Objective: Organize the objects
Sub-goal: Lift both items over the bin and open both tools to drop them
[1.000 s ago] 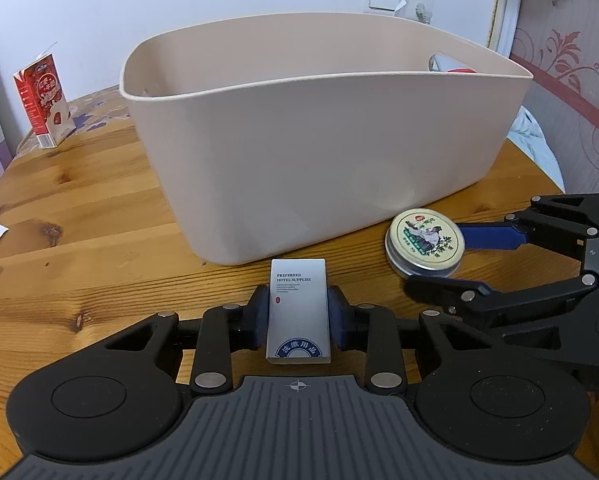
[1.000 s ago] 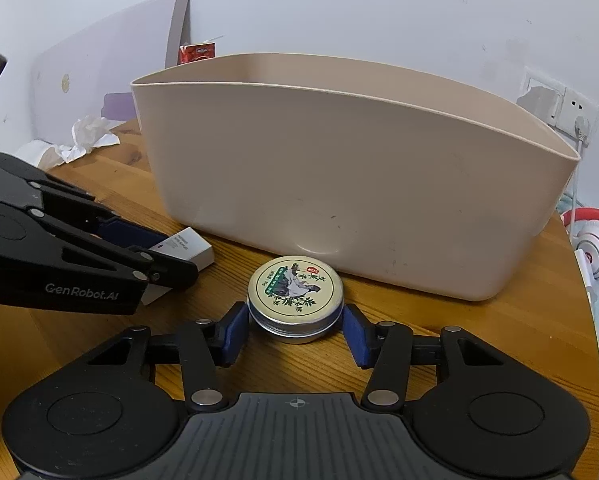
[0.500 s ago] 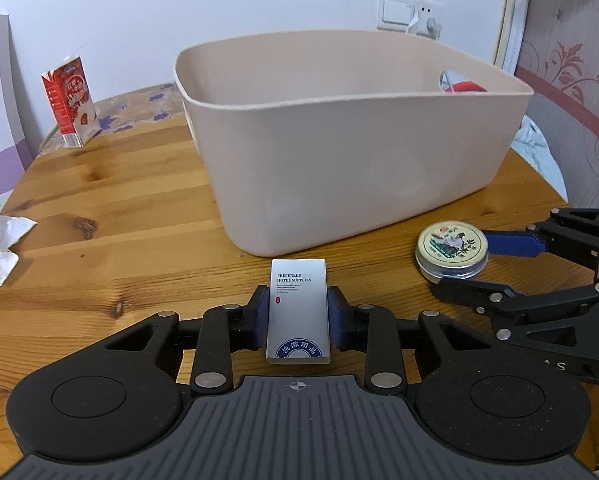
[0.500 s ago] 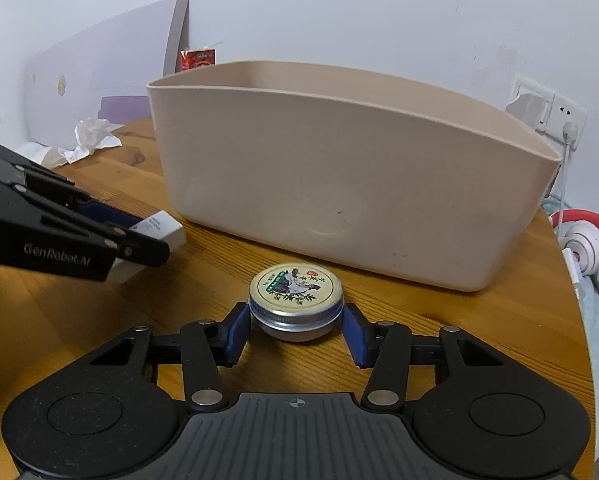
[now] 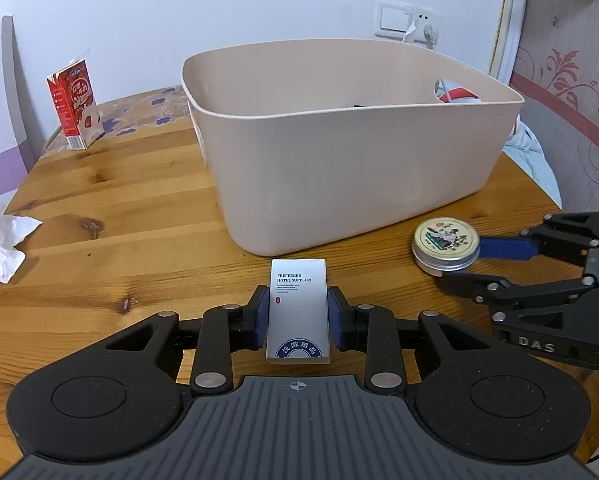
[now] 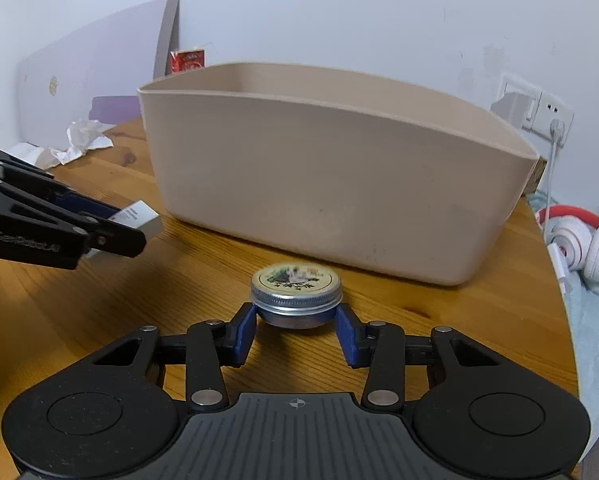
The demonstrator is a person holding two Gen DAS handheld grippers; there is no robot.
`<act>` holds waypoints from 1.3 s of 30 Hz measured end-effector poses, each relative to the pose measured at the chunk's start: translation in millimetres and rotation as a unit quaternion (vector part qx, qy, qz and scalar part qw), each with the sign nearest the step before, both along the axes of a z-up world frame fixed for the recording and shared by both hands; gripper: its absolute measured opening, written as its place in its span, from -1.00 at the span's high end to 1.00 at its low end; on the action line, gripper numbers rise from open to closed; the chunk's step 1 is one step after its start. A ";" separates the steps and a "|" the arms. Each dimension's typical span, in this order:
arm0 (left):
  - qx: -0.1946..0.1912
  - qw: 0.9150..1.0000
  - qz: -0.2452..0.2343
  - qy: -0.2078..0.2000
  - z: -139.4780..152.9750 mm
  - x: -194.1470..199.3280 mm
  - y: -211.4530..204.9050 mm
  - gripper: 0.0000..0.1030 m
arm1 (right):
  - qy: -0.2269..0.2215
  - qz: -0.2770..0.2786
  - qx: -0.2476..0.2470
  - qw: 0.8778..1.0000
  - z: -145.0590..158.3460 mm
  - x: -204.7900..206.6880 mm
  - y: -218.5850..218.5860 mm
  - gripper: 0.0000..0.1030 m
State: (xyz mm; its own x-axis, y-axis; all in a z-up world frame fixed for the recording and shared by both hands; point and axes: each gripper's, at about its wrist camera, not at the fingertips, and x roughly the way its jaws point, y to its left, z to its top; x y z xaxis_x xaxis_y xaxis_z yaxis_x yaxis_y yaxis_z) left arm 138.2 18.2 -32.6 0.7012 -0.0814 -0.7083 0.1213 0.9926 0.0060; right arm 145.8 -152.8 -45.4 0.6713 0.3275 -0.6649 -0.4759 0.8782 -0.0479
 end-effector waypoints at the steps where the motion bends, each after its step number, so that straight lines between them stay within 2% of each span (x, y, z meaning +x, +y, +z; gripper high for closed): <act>1: -0.001 1.000 0.001 0.001 -0.5 0.2 0.3 0.40 | -0.001 -0.002 0.004 1.000 -2.6 1.8 0.0 0.26; 4: 0.000 1.000 0.004 0.004 -2.8 1.1 1.6 0.40 | 0.001 -0.012 0.011 1.000 -3.9 7.1 2.1 0.11; 13: -0.003 1.000 0.006 0.011 -8.7 4.4 6.6 0.40 | -0.005 -0.026 0.006 1.000 -6.9 17.2 14.9 -0.13; 16: -0.004 1.000 0.003 0.011 -8.6 4.0 6.2 0.40 | -0.006 -0.030 0.009 0.999 -8.3 20.8 16.5 -0.16; 17: -0.004 1.000 0.002 0.011 -8.1 4.0 6.2 0.40 | -0.006 -0.030 0.012 0.999 -8.4 21.8 16.8 -0.14; 18: -0.005 1.000 0.001 0.010 -7.4 3.9 6.4 0.40 | -0.004 -0.030 0.016 0.999 -8.1 22.5 17.3 0.00; 23: -0.011 1.000 -0.003 0.000 1.7 1.3 6.0 0.40 | -0.008 -0.020 0.010 1.000 -3.6 10.4 16.8 0.02; 32: -0.028 0.999 -0.015 -0.030 26.7 -10.7 2.4 0.40 | -0.051 -0.003 0.034 0.998 41.2 -20.9 2.7 0.02; 39: -0.042 0.996 -0.026 -0.076 62.3 -15.7 -1.0 0.40 | -0.095 -0.004 0.054 0.994 83.2 -24.5 -7.4 0.02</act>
